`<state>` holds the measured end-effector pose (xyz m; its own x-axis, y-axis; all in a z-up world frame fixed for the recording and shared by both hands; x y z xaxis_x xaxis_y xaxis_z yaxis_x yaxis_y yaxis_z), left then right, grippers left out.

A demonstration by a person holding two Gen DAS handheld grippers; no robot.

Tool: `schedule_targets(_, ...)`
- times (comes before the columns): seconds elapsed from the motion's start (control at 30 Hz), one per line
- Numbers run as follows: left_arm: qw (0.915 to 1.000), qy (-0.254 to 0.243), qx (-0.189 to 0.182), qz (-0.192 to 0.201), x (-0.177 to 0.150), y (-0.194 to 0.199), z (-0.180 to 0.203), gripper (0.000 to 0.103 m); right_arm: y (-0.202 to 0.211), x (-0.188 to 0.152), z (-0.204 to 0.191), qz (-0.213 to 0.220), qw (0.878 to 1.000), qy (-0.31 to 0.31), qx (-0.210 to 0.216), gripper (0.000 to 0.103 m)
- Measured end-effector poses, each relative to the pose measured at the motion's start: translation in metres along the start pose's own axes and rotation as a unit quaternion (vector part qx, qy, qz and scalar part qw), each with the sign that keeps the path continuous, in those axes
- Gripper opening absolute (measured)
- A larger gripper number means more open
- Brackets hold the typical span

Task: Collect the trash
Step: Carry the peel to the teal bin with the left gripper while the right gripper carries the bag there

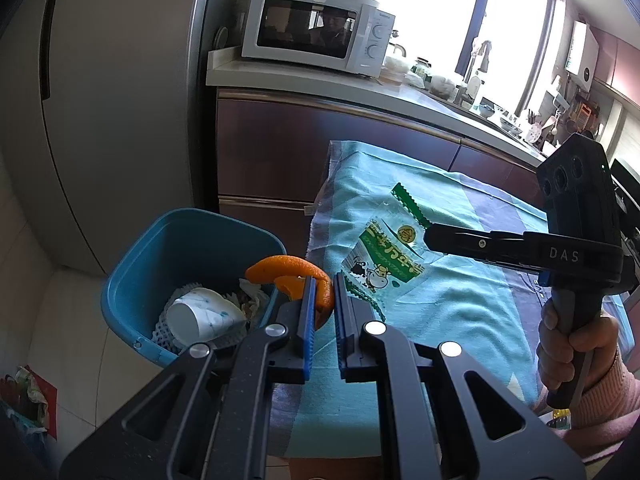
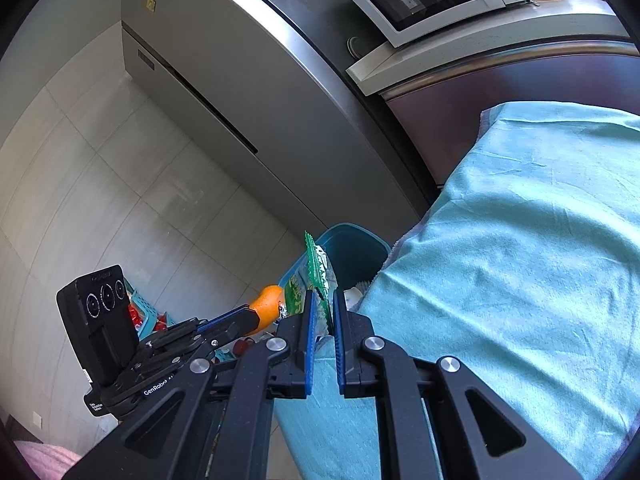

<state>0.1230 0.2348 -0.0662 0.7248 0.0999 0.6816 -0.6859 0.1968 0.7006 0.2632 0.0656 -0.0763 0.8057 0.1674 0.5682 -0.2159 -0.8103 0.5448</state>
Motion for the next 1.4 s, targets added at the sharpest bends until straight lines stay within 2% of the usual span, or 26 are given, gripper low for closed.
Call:
schedule_targets(0.57, 0.9998, 0.005, 0.020, 0.001, 0.002, -0.003, -0.016, 0.009, -0.021, 0.008, -0.009, -0.014, 1.000, 0.008, 0.008, 0.007)
schedule_targets(1.4, 0.9990, 0.021, 0.037, -0.013, 0.003, -0.020, -0.035, 0.009, -0.051, 0.015, -0.013, -0.032, 0.999, 0.009, -0.011, 0.007)
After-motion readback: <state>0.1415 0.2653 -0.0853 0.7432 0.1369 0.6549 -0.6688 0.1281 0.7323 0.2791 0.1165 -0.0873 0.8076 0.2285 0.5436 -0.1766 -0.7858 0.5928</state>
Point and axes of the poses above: each gripper's, at about its wrist camera, not at the fingertips, and y roughly against the way its jaws point, z to its right, x to its top, the point moved 5 cm from there along -y, roughly the way its jaws point, and after that the axes turned 5 degrees about -z, right-handed, at the moved point
